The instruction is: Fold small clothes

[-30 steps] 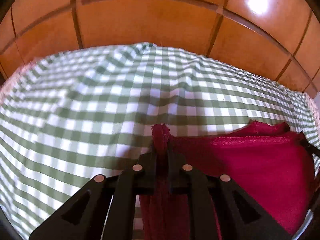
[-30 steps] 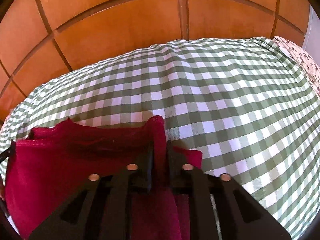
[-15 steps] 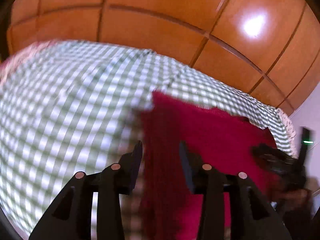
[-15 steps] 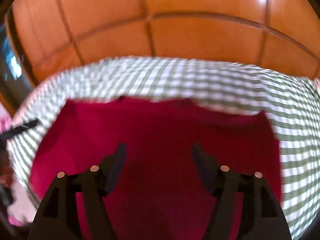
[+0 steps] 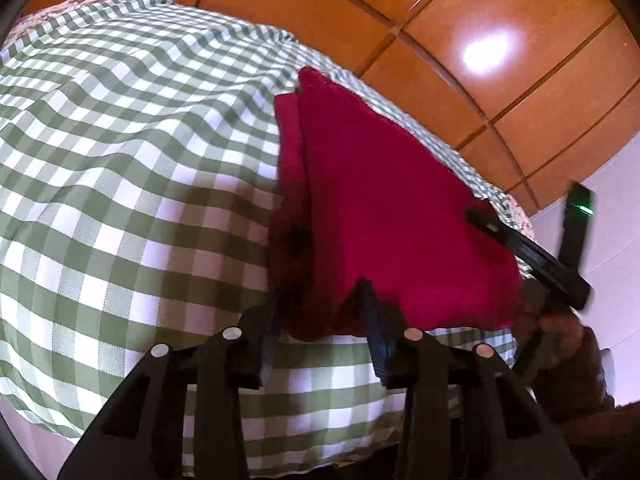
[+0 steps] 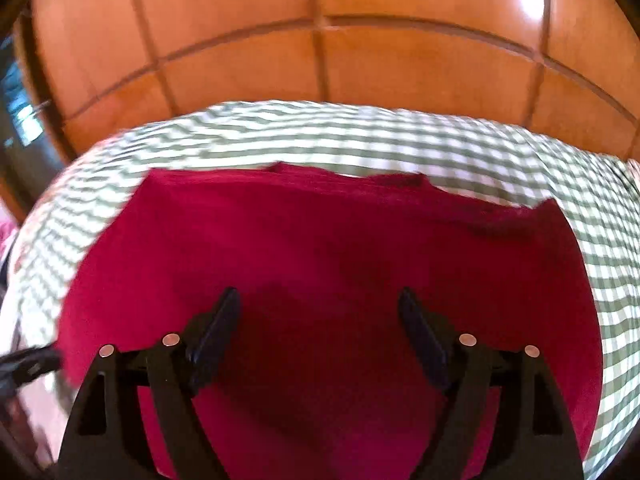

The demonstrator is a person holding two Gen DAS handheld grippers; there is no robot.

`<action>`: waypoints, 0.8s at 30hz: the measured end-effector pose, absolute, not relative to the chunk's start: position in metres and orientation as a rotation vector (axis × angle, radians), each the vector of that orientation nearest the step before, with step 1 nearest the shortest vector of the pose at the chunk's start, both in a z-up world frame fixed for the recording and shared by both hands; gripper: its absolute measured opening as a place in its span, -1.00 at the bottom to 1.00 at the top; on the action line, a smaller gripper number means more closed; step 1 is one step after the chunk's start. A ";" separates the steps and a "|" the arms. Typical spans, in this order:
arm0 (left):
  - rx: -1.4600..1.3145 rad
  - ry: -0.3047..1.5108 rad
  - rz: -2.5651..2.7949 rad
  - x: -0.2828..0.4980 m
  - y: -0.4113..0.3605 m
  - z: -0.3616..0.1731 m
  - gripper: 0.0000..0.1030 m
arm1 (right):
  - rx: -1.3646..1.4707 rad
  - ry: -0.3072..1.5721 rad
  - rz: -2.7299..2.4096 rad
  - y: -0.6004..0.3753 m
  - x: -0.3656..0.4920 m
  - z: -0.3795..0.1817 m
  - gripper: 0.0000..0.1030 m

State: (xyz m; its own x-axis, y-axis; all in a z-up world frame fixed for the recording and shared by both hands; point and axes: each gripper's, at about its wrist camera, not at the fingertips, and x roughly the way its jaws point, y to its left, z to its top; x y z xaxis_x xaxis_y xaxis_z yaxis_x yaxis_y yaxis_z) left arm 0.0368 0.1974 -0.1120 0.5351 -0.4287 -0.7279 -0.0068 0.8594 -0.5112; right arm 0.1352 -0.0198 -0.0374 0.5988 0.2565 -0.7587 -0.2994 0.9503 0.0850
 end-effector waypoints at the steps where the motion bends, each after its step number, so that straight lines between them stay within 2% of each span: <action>1: -0.478 0.983 -0.265 0.037 0.196 -0.112 -0.53 | -0.068 0.864 0.366 -0.012 0.122 -0.034 0.55; 2: -0.438 0.983 -0.255 0.036 0.193 -0.112 -0.66 | -0.081 0.862 0.417 -0.004 0.110 -0.033 0.55; 4: -0.390 0.995 -0.237 0.034 0.189 -0.116 -0.69 | -0.144 0.846 0.475 0.010 0.087 -0.037 0.55; 7: -0.419 1.003 -0.223 0.029 0.197 -0.120 -0.62 | -0.354 0.827 0.417 0.030 0.063 -0.074 0.55; 9: -0.421 1.004 -0.204 0.026 0.201 -0.113 -0.56 | -0.381 0.752 0.406 0.031 0.055 -0.080 0.58; 12: -0.376 0.921 -0.182 0.021 0.195 -0.088 -0.54 | -0.334 0.784 0.402 0.028 0.059 -0.070 0.58; 14: -0.363 0.856 -0.239 0.019 0.184 -0.070 -0.32 | -0.290 0.795 0.408 0.022 0.059 -0.059 0.58; 17: -0.277 0.816 -0.321 0.023 0.157 -0.056 -0.25 | -0.214 0.782 0.379 -0.003 0.050 -0.043 0.58; 23: -0.223 0.965 -0.339 0.052 0.127 -0.092 -0.26 | -0.003 0.880 0.177 -0.106 0.031 -0.049 0.58; 24: -0.228 1.000 -0.306 0.056 0.131 -0.105 -0.33 | 0.027 0.900 0.128 -0.126 0.026 -0.055 0.58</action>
State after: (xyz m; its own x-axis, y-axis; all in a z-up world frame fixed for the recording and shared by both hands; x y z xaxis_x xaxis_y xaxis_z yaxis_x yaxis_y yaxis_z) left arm 0.0562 0.1308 -0.1054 0.5034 -0.3542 -0.7881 0.1472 0.9339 -0.3257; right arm 0.0258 -0.1258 -0.0549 0.6148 0.1222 -0.7792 -0.0997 0.9920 0.0770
